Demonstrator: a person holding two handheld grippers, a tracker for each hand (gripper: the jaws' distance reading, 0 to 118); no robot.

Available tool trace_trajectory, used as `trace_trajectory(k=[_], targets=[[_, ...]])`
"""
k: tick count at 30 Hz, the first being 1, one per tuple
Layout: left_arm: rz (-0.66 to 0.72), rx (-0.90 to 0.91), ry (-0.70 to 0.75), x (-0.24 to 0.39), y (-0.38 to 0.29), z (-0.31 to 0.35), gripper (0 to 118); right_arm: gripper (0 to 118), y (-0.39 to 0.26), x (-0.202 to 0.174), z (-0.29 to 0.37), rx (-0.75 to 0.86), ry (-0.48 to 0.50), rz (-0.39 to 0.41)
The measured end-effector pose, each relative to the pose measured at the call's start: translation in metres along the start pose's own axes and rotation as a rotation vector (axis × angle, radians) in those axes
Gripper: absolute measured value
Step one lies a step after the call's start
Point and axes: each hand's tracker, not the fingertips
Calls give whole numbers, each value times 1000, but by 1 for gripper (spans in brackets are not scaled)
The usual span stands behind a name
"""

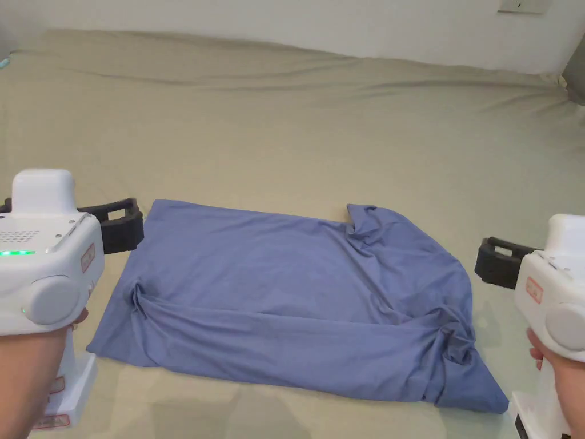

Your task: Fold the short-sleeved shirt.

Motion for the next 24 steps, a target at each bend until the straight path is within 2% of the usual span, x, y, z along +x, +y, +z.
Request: trace_trajectory(k=[3,6,7,8,10,11,12,13,14,15,16,19,24], targets=[[6,114,-46,14,23,41,111,111,36,-17,60,161,48,12],[-9,188,-77,21,36,64,110,110,60,-39,106,240,94,89],[-9,208,-95,25,39,72,110,105,62,-46,116,255,108,109],[-10,222,-111,33,42,83,109,96,64,-53,127,271,132,131],[-19,226,-123,43,45,95,98,55,64,-69,142,294,158,157],[-42,233,-121,48,44,100,84,37,63,-76,149,298,174,167],[-86,249,-95,58,44,107,57,13,60,-83,151,297,199,193],[-118,268,-71,64,43,111,37,0,58,-89,154,299,201,208],[-141,286,-72,68,41,113,21,0,54,-95,158,306,199,213],[-140,287,-85,70,40,115,10,0,51,-100,161,309,200,215],[-141,283,-91,74,39,117,6,0,50,-102,163,302,218,216],[-139,270,-111,74,38,118,1,0,46,-106,164,294,233,190],[-128,249,-123,73,35,120,1,0,47,-104,164,299,211,185]])
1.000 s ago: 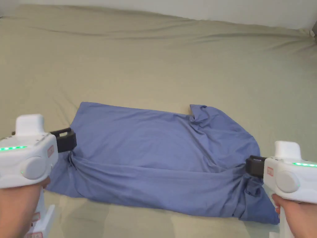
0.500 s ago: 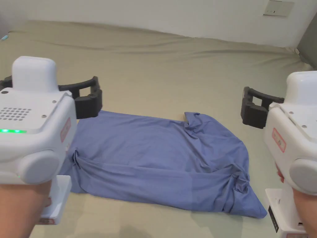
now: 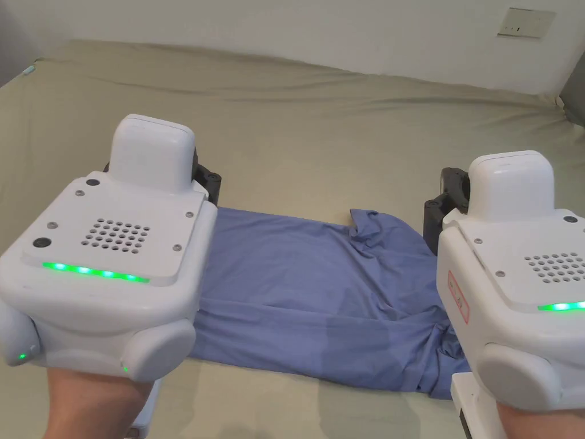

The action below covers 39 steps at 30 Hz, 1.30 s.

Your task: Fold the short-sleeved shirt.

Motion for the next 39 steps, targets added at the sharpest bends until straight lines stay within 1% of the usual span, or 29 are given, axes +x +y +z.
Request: trace_trajectory(k=[2,4,10,11,13,15,16,17,18,19,20,21,22,24,28,29,30,31,33,34,35,36,37,38,39], targets=[[5,-5,-2,-2,-3,-2,1,0,-1,2,-1,7,-12,5],[8,-14,-7,-2,-5,-3,1,0,-2,0,-3,8,-25,27],[15,-83,-19,-7,-27,-17,1,0,-12,2,-11,-17,-12,32],[26,-128,-45,-10,-36,-23,1,0,-15,2,-13,-24,-15,34],[43,-186,-30,-16,-55,-32,1,0,-21,5,-16,-39,-18,38],[22,-277,-27,-22,-79,-45,1,0,-26,9,-19,-61,-22,45],[34,-314,-24,-27,-91,-52,4,0,-29,11,-21,-71,-24,48],[45,-366,-24,-33,-106,-58,12,0,-32,14,-22,-78,-28,50],[71,-420,-34,-40,-122,-66,37,0,-35,16,-24,-87,-34,52],[76,-477,-22,-46,-138,-74,68,0,-38,19,-25,-95,-39,51],[78,-542,-5,-51,-155,-82,96,0,-40,22,-27,-107,-43,48],[88,-604,29,-57,-173,-90,113,0,-43,25,-27,-117,-47,44],[101,-657,45,-63,-187,-96,113,0,-46,28,-29,-128,-50,43],[161,-716,105,-75,-212,-107,113,0,-52,32,-31,-148,-60,48],[266,-838,141,-90,-245,-132,112,0,-63,41,-35,-196,-75,52],[269,-857,143,-90,-249,-136,109,0,-66,42,-35,-209,-77,50],[254,-847,144,-88,-250,-138,100,0,-68,43,-36,-222,-80,51],[241,-850,140,-85,-251,-140,93,0,-70,44,-37,-231,-83,54],[215,-862,106,-75,-249,-140,92,0,-74,46,-37,-249,-89,66],[187,-847,129,-71,-247,-138,92,0,-75,47,-38,-259,-91,71],[178,-848,104,-69,-244,-138,86,0,-78,48,-39,-270,-93,74],[183,-848,71,-67,-241,-138,71,0,-80,50,-40,-280,-92,71],[180,-844,79,-62,-237,-136,59,0,-82,51,-41,-292,-90,64],[165,-836,58,-56,-234,-135,41,0,-85,53,-43,-306,-81,53],[137,-815,33,-49,-231,-134,5,0,-89,55,-48,-338,-76,43]])
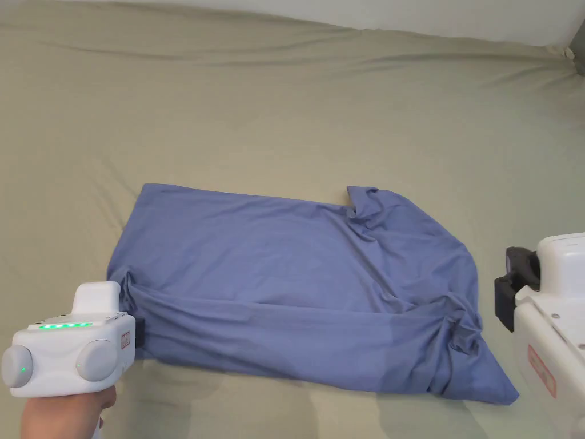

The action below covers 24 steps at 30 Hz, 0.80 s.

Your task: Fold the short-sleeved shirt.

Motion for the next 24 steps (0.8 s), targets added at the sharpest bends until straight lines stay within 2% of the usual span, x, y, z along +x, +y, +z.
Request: trace_trajectory(k=[2,4,5,8,9,10,15,17,18,19,20,22,23,24], targets=[[-74,5,66,11,-2,2,5,0,-9,4,-19,-123,-13,-10],[-45,35,42,9,-4,11,5,3,-23,10,-32,-174,-28,-33],[-23,44,36,4,-4,16,5,15,-34,14,-41,-205,-27,-51],[13,95,21,-6,-1,39,5,93,-65,27,-72,-358,14,-77],[24,107,10,-10,0,44,5,115,-77,31,-83,-407,22,-89],[30,111,5,-11,1,48,5,118,-90,32,-94,-460,32,-96],[19,125,7,-10,1,52,5,116,-148,39,-153,-665,32,-179],[18,110,14,-8,-1,47,5,116,-160,38,-165,-695,42,-217],[20,101,15,-8,-2,45,5,115,-162,36,-166,-687,79,-256],[19,93,17,-9,-4,43,5,112,-160,36,-165,-662,85,-281],[16,87,21,-9,-5,40,5,103,-156,36,-163,-655,93,-268],[12,79,24,-9,-7,36,5,68,-148,35,-159,-625,183,-260],[11,76,25,-9,-6,35,5,55,-144,33,-156,-622,205,-250],[12,74,26,-9,-6,34,5,49,-141,30,-156,-625,245,-245]])
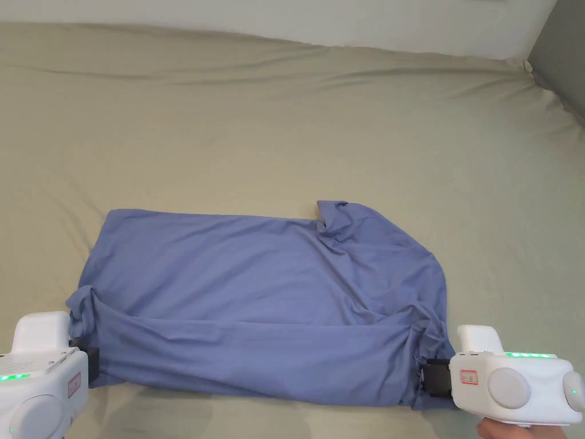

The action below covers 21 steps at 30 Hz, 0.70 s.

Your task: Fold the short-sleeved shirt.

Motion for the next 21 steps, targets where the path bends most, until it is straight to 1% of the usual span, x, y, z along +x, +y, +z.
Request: trace_trajectory(k=[1,2,3,4,5,9,11,15,17,19,21], targets=[[1,0,1,0,0,-1,5,49,1,-3,1,1,26,8],[3,2,2,0,1,0,5,27,0,-11,8,2,39,9],[4,5,3,0,3,1,5,8,1,-16,7,4,-9,23],[3,6,-1,0,4,3,5,8,2,-17,7,-6,-40,54],[2,13,-4,0,5,7,5,8,2,-18,9,1,-31,58],[-7,38,-25,-6,9,25,5,8,1,-18,34,42,-56,75],[31,44,-83,-12,12,37,5,8,1,-14,50,54,-48,70],[-17,59,-79,-17,8,62,5,8,-2,-5,85,85,-2,37],[-32,55,-65,-22,2,71,5,8,-7,-3,98,87,-1,31],[-37,32,-50,-31,-7,76,5,8,-14,-3,109,80,-4,41],[-31,-9,-42,-40,-20,77,5,8,-25,-5,114,50,-25,74]])
